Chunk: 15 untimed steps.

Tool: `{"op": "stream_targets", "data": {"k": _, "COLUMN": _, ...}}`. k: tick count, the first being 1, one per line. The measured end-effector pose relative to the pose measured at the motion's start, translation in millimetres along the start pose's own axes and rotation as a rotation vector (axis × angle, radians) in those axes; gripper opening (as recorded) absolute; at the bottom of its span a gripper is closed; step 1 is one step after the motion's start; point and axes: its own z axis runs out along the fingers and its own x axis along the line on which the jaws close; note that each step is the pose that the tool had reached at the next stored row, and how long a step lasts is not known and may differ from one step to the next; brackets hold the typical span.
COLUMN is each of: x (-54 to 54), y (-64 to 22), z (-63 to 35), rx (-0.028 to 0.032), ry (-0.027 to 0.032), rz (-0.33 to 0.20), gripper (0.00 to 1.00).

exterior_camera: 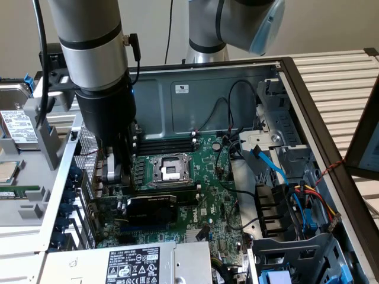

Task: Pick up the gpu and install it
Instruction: 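Press down on the gpu until it lock into place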

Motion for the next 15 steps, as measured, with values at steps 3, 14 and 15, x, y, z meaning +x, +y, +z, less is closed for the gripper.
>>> {"op": "stream_targets", "data": {"k": 3, "x": 0.1, "y": 1.0, "z": 1.5, "rx": 0.0091, "ry": -0.0002, "rz": 0.000, "gripper": 0.11}}
{"op": "stream_targets", "data": {"k": 14, "x": -0.1, "y": -0.4, "z": 3.1, "rx": 0.0000, "ry": 0.0001, "rz": 0.000, "gripper": 0.11}}
{"op": "stream_targets", "data": {"k": 15, "x": -0.1, "y": -1.3, "z": 3.0, "rx": -0.0140, "ry": 0.0007, "rz": 0.000, "gripper": 0.11}}
